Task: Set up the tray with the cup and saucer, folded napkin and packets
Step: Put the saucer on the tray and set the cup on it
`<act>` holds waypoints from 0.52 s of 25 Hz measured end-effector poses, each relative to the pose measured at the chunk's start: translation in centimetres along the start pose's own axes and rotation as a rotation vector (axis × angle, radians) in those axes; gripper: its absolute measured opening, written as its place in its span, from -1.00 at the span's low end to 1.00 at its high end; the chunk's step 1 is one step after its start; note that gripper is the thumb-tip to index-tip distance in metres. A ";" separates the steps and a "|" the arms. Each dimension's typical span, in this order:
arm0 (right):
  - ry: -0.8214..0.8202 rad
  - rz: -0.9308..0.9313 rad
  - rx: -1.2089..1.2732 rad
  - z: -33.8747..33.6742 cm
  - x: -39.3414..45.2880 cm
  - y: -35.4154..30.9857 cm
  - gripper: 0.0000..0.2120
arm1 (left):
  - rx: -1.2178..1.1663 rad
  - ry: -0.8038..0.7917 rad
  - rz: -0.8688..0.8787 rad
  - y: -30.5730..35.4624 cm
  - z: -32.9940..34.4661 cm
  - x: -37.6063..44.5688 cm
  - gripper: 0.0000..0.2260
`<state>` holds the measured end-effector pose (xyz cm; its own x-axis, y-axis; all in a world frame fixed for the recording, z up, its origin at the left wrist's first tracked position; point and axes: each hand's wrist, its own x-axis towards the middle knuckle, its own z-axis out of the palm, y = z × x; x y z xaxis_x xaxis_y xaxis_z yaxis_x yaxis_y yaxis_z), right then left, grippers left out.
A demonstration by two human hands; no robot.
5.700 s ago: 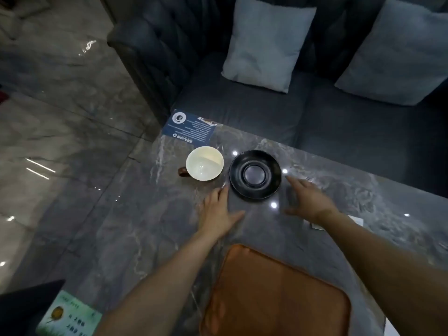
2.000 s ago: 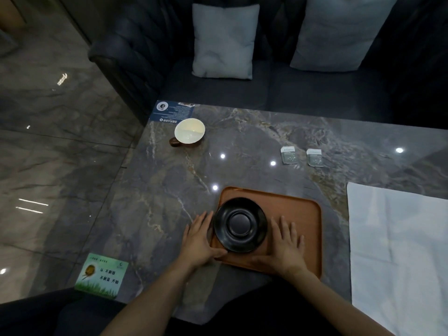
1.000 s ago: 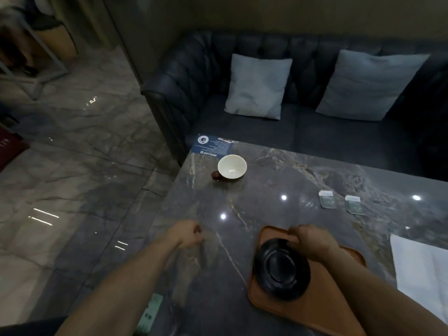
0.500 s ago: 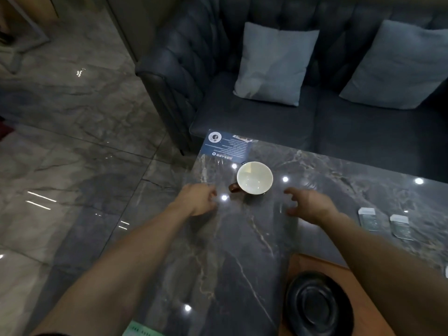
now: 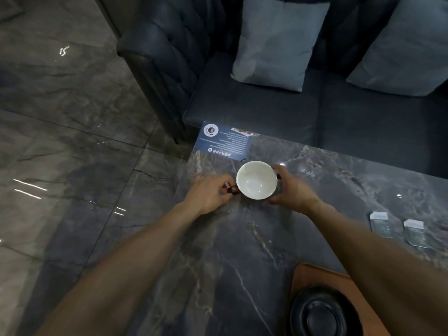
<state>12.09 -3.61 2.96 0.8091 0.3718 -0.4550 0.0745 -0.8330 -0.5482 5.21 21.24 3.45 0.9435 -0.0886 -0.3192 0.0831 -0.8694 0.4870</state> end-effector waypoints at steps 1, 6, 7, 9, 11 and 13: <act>0.005 -0.012 0.042 0.2 0.2 0.1 -0.08 | -0.014 0.013 0.006 0.0 0.0 -0.1 -0.82; 0.059 -0.037 0.195 1.4 0.2 0.3 -0.02 | -0.094 0.146 0.011 0.3 1.1 -1.0 -0.84; 0.078 -0.039 0.212 1.6 -0.1 0.4 -0.02 | -0.118 0.169 0.002 0.4 1.3 -1.2 -0.85; 0.099 -0.028 0.238 2.1 -1.0 0.7 -0.01 | -0.136 0.198 -0.005 0.5 1.8 -1.6 -0.84; 0.109 -0.002 0.267 2.5 -2.1 1.1 -0.02 | -0.154 0.222 0.000 0.8 2.1 -2.1 -0.81; 0.141 0.011 0.301 2.9 -3.7 1.4 -0.04 | -0.209 0.246 -0.004 1.5 2.6 -2.9 -0.79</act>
<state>7.49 -4.99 1.80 0.8832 0.2860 -0.3717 -0.0926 -0.6706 -0.7360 1.81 18.97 2.99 0.9903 0.0568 -0.1270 0.1264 -0.7488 0.6507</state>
